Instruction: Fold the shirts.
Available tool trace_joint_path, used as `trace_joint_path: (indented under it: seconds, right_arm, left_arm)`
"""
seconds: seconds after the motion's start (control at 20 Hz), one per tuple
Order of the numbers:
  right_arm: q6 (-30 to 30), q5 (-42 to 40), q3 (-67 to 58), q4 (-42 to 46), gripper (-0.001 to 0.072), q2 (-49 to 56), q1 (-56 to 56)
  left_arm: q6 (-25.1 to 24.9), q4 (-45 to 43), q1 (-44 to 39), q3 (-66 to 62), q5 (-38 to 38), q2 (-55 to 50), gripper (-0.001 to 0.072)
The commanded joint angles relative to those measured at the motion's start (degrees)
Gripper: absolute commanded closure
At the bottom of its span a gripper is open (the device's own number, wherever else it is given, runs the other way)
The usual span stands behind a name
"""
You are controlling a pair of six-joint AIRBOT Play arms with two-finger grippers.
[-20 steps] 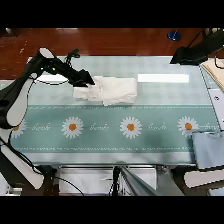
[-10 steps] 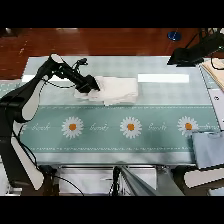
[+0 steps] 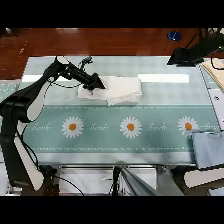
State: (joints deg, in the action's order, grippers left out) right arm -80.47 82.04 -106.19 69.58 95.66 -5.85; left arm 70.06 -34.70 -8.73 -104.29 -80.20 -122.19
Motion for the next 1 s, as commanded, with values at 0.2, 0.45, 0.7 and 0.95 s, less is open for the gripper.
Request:
trace_joint_path:
  seconds: [0.2,0.45,0.7,0.95]
  right_arm:
    - [-0.1,0.1,0.0,0.5,0.0162,0.0,0.0]
    - [-0.8,2.2,0.0,-0.9,0.0128,3.0,0.0]
    - [-1.0,3.7,0.0,-13.2,0.0128,8.2,0.0]
    - [-1.1,2.3,0.0,-14.6,0.0128,10.5,4.4]
  left_arm:
    - [-0.4,12.4,4.9,-4.0,-5.5,0.5,0.0678]
    - [3.0,13.0,8.3,-11.8,-7.5,5.4,0.0679]
    - [7.9,-0.7,9.8,-11.8,-14.3,5.8,0.0679]
    - [10.2,-22.3,10.4,-11.4,-19.0,5.8,0.0678]
